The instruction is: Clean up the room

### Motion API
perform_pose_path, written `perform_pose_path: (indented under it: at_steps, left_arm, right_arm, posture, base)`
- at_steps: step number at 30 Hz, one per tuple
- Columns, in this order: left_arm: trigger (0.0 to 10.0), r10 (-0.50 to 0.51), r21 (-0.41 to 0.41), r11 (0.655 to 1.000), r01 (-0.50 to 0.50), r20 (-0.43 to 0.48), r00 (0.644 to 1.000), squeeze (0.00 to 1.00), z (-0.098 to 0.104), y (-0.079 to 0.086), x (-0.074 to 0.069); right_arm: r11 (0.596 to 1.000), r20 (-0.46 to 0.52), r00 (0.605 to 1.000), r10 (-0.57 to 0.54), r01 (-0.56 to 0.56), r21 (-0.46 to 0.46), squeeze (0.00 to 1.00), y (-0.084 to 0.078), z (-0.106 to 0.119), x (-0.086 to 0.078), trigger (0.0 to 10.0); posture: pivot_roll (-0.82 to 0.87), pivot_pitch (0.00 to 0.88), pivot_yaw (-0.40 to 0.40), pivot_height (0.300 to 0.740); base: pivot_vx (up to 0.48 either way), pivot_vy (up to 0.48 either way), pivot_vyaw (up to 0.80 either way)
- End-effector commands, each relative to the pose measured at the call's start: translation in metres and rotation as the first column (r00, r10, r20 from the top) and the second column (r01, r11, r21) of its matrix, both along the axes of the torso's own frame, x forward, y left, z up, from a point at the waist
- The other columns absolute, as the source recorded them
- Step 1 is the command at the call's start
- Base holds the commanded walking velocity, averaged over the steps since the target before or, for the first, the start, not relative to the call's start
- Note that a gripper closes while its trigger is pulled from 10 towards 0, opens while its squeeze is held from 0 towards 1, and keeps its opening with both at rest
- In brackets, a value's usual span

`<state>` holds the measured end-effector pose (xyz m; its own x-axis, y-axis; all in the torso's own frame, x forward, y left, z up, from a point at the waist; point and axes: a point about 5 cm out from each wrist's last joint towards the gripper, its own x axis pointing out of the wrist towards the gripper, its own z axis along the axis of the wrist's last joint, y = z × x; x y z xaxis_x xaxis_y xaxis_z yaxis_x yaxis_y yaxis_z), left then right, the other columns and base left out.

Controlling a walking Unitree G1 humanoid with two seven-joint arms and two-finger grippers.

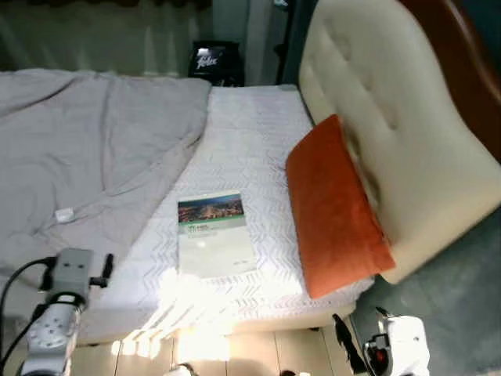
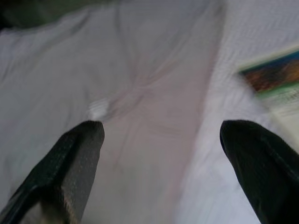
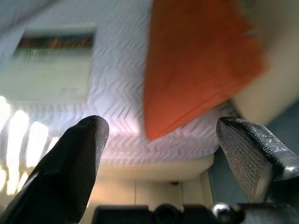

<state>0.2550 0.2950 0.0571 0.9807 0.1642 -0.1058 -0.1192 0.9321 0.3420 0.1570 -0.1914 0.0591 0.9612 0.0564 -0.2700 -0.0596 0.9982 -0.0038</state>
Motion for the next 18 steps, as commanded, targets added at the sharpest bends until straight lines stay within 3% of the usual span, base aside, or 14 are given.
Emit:
perform_pose_path:
  at_steps: [1, 3, 4, 6, 8, 10, 12, 15, 18]
  left_arm:
    - [10.0, -0.139, -0.048, 0.989, 0.140, 0.024, 0.990, 0.00, 0.003, -0.040, -0.010]
    - [10.0, -0.258, -0.072, 0.962, 0.264, 0.082, 0.963, 0.00, 0.018, -0.076, -0.023]
    - [10.0, -0.258, -0.072, 0.962, 0.264, 0.082, 0.963, 0.00, 0.018, -0.076, -0.023]
    - [10.0, -0.380, -0.094, 0.914, 0.395, 0.144, 0.913, 0.00, 0.038, -0.110, -0.041]
    - [10.0, -0.459, -0.088, 0.874, 0.478, 0.178, 0.871, 0.00, 0.045, -0.133, -0.056]
    - [10.0, -0.455, -0.098, 0.875, 0.475, 0.175, 0.873, 0.00, 0.045, -0.135, -0.057]
    - [10.0, -0.429, -0.101, 0.890, 0.444, 0.144, 0.892, 0.00, 0.040, -0.140, -0.052]
    - [10.0, -0.398, -0.139, 0.897, 0.421, 0.166, 0.902, 0.00, 0.042, -0.143, -0.045]
    - [10.0, -0.349, -0.170, 0.912, 0.373, 0.156, 0.924, 0.00, 0.040, -0.134, -0.038]
  right_arm:
    - [0.996, 0.091, 0.992, -0.085, 0.084, 0.018, 0.00, -0.014, 0.016, 0.007, 10.0]
    - [0.994, 0.125, 0.986, -0.114, 0.112, 0.019, 0.00, -0.018, 0.020, 0.010, 10.0]
    - [0.994, 0.125, 0.986, -0.114, 0.112, 0.019, 0.00, -0.018, 0.020, 0.010, 10.0]
    - [0.995, 0.152, 0.983, -0.102, 0.100, 0.025, 0.00, -0.015, 0.023, 0.017, 10.0]
    - [0.998, 0.185, 0.981, -0.064, 0.059, 0.031, 0.00, -0.005, 0.024, 0.032, 10.0]
    - [0.998, 0.190, 0.980, -0.062, 0.056, 0.036, 0.00, -0.003, 0.024, 0.035, 10.0]
    - [0.999, 0.200, 0.979, -0.035, 0.029, 0.035, 0.00, 0.001, 0.023, 0.048, 10.0]
    - [0.999, 0.231, 0.973, -0.005, -0.002, 0.032, 0.00, 0.007, 0.026, 0.058, 10.0]
    - [0.997, 0.273, 0.961, -0.050, 0.032, 0.068, 0.00, 0.003, 0.032, 0.061, 10.0]
  posture:
    - [-0.06, 0.112, -0.044, 0.740]
    - [-0.02, 0.083, -0.036, 0.740]
    - [-0.02, 0.083, -0.036, 0.740]
    - [0.03, 0.027, -0.028, 0.740]
    - [0.06, 0.000, -0.037, 0.740]
    - [0.06, 0.000, -0.037, 0.740]
    - [0.07, 0.000, -0.052, 0.740]
    - [0.07, 0.000, -0.058, 0.740]
    - [0.06, 0.000, -0.066, 0.740]
  base:
    - [0.000, 0.000, 0.00]
    - [0.000, 0.000, 0.00]
    - [0.000, 0.000, 0.00]
    - [0.000, 0.000, 0.00]
    - [0.000, 0.000, 0.00]
    - [0.000, 0.000, 0.00]
    - [0.000, 0.000, 0.00]
    - [0.000, 0.000, 0.00]
    - [0.146, 0.000, 0.00]
